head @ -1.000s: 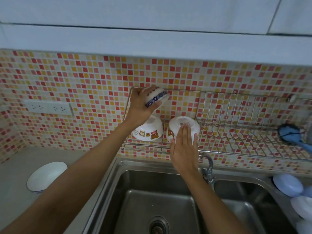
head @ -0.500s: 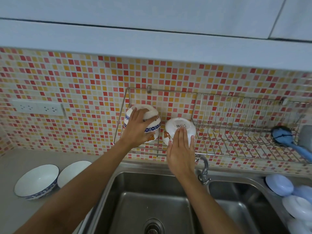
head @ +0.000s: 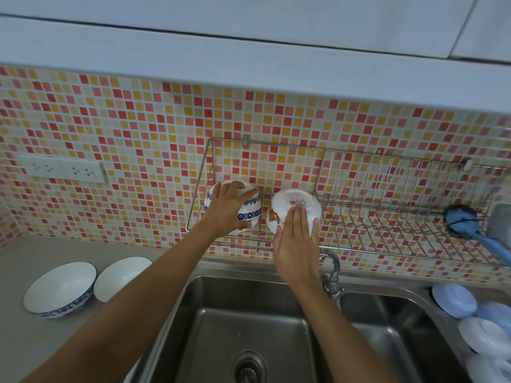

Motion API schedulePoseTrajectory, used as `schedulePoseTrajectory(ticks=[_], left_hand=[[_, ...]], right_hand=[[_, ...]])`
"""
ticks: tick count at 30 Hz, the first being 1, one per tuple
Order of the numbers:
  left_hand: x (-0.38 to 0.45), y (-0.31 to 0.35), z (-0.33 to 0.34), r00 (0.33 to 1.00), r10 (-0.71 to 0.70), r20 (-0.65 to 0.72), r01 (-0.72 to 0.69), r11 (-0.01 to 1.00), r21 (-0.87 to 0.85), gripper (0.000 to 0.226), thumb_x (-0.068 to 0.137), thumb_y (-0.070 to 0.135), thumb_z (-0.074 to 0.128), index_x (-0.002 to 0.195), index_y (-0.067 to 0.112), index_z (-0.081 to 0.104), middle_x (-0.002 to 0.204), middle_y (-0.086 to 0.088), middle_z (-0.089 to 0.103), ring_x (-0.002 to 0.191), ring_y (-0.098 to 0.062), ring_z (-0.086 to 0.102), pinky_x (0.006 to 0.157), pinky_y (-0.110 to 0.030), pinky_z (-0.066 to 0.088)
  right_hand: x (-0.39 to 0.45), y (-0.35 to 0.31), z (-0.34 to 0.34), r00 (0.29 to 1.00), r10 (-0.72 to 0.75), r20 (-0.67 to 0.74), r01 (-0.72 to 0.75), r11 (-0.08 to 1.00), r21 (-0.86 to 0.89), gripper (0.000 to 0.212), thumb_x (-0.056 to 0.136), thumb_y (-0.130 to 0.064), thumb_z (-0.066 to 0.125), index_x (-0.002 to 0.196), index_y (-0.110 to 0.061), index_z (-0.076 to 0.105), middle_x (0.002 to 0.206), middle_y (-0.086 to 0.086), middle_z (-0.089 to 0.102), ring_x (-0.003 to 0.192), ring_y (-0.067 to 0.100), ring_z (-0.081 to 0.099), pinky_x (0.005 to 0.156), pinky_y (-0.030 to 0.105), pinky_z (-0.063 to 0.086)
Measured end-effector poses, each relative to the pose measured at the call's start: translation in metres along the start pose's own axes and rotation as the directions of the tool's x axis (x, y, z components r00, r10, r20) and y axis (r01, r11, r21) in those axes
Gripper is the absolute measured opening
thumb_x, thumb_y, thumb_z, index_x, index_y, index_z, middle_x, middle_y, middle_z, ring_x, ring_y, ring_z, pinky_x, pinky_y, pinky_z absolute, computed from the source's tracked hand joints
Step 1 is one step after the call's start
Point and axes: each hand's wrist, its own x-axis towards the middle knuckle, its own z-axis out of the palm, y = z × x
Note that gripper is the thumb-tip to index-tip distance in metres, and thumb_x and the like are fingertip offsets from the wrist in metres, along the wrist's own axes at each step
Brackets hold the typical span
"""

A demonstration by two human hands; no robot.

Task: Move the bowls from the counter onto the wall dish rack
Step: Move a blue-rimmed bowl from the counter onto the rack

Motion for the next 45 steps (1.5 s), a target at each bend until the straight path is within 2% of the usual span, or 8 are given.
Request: schedulePoseTrajectory(ticks=[16, 25, 30, 34, 37, 39, 42, 45], left_hand=[[-0.002, -0.001, 0.002, 0.995, -0.033, 0.093, 0.034, 0.999, -0.006, 0.092, 0.061, 0.053, 0.08, 0.14, 0.035, 0.039, 0.138, -0.009, 0.037, 0.132, -0.032, 0.03, 0.115, -0.052, 0.016], [-0.012, 0.002, -0.005, 0.986, -0.112, 0.125, 0.136, 0.97, -0.203, 0.079, 0.071, 0.032, 0.08, 0.14, 0.028, 0.042, 0.141, -0.009, 0.038, 0.131, -0.032, 0.032, 0.113, -0.046, 0.022], [-0.032, 0.003, -0.009, 0.978, -0.21, 0.0, 0.192, 0.89, -0.413, 0.054, 0.087, 0.026, 0.064, 0.138, 0.022, 0.045, 0.143, -0.008, 0.04, 0.134, -0.028, 0.033, 0.114, -0.044, 0.031], [-0.06, 0.003, -0.006, 0.971, -0.204, -0.127, 0.163, 0.948, -0.275, 0.042, 0.098, 0.033, 0.044, 0.138, 0.021, 0.046, 0.144, -0.006, 0.047, 0.133, -0.026, 0.041, 0.109, -0.046, 0.04], [-0.075, -0.002, 0.001, 0.981, -0.137, -0.139, 0.117, 0.983, -0.143, 0.05, 0.1, 0.042, 0.022, 0.139, 0.02, 0.045, 0.146, -0.003, 0.046, 0.135, -0.023, 0.043, 0.116, -0.042, 0.023], [-0.083, -0.005, 0.004, 0.988, -0.126, -0.09, 0.119, 0.99, -0.081, 0.057, 0.1, 0.046, 0.01, 0.144, 0.022, 0.037, 0.151, 0.0, 0.039, 0.141, -0.018, 0.034, 0.119, -0.039, 0.009], [-0.094, -0.007, 0.007, 0.99, -0.128, -0.052, 0.127, 0.992, -0.019, 0.055, 0.1, 0.044, 0.01, 0.147, 0.022, 0.029, 0.155, 0.002, 0.03, 0.146, -0.015, 0.021, 0.119, -0.037, -0.005], [-0.109, -0.007, 0.008, 0.989, -0.143, -0.034, 0.141, 0.989, -0.049, 0.06, 0.098, 0.048, 0.004, 0.151, 0.021, 0.015, 0.16, 0.001, 0.016, 0.148, -0.015, 0.006, 0.12, -0.04, -0.008]], right_hand=[[0.0, 0.001, 0.0, 1.0, 0.013, -0.005, -0.013, 1.0, 0.023, 0.059, 0.099, -0.033, 0.02, 0.145, 0.001, 0.036, 0.151, 0.019, 0.039, 0.142, 0.029, 0.033, 0.118, 0.053, 0.019], [-0.003, 0.003, -0.001, 0.999, 0.004, -0.035, -0.002, 0.999, 0.053, 0.056, 0.1, -0.032, 0.022, 0.142, 0.001, 0.04, 0.147, 0.019, 0.043, 0.14, 0.031, 0.037, 0.117, 0.053, 0.016], [-0.009, 0.007, 0.0, 0.997, -0.001, -0.077, 0.008, 0.995, 0.095, 0.052, 0.101, -0.029, 0.032, 0.14, 0.003, 0.043, 0.145, 0.021, 0.045, 0.139, 0.032, 0.038, 0.118, 0.049, 0.014], [-0.014, 0.011, 0.003, 0.997, -0.013, -0.072, 0.02, 0.996, 0.086, 0.052, 0.102, -0.03, 0.027, 0.137, 0.003, 0.048, 0.141, 0.021, 0.05, 0.136, 0.032, 0.042, 0.117, 0.049, 0.016], [-0.014, 0.012, 0.004, 0.998, -0.02, -0.056, 0.023, 0.997, 0.068, 0.054, 0.102, -0.031, 0.024, 0.138, 0.002, 0.047, 0.143, 0.019, 0.049, 0.138, 0.031, 0.04, 0.118, 0.051, 0.019], [-0.012, 0.009, 0.004, 0.999, 0.001, -0.052, 0.002, 0.997, 0.072, 0.056, 0.101, -0.032, 0.021, 0.139, 0.001, 0.046, 0.143, 0.019, 0.048, 0.138, 0.032, 0.039, 0.118, 0.052, 0.021], [-0.009, 0.006, 0.006, 0.999, 0.028, -0.035, -0.026, 0.998, 0.056, 0.055, 0.101, -0.03, 0.023, 0.14, 0.003, 0.044, 0.144, 0.02, 0.047, 0.139, 0.031, 0.039, 0.118, 0.054, 0.02], [-0.008, 0.005, 0.005, 0.998, 0.048, -0.036, -0.045, 0.995, 0.093, 0.056, 0.101, -0.032, 0.023, 0.141, 0.003, 0.04, 0.147, 0.022, 0.042, 0.141, 0.033, 0.034, 0.116, 0.059, 0.02]])
